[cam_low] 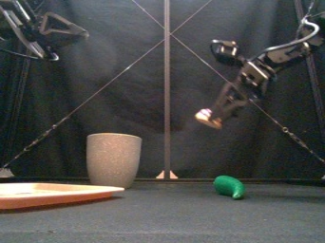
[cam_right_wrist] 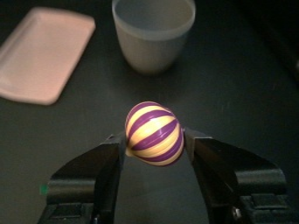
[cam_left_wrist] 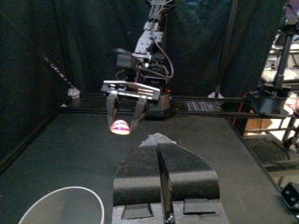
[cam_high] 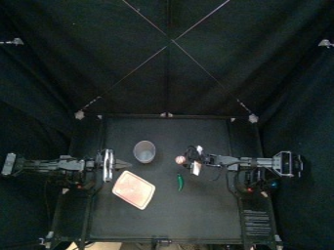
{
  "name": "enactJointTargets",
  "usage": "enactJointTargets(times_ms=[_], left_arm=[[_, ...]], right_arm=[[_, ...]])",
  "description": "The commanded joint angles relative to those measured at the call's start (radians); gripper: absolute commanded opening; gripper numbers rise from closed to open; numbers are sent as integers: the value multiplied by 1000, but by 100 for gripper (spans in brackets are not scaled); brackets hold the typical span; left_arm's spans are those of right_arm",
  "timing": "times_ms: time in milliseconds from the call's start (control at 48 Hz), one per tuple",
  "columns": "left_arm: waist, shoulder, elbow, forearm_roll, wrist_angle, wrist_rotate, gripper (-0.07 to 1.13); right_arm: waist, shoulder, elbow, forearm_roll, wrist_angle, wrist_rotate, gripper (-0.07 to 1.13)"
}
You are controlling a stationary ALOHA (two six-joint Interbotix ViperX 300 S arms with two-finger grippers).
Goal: Pick the onion then place it in the grey bowl
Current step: Place onion in the grey bowl
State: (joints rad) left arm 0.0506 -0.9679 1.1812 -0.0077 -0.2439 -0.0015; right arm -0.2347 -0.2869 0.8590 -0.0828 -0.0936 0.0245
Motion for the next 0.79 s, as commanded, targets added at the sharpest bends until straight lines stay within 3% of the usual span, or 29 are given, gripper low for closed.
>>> enactJointTargets(times_ms=[21, 438, 792], left_arm=[[2, 2, -14, 0, -5, 0, -1], [3, 2, -5, -2, -5, 2, -1], [3, 2, 3, 0, -5, 2, -1]], right_arm=[[-6, 49, -104, -31, -95, 9, 79], [-14, 431, -419, -35, -198, 12, 80], [-18, 543, -583, -31, -196, 15, 82]])
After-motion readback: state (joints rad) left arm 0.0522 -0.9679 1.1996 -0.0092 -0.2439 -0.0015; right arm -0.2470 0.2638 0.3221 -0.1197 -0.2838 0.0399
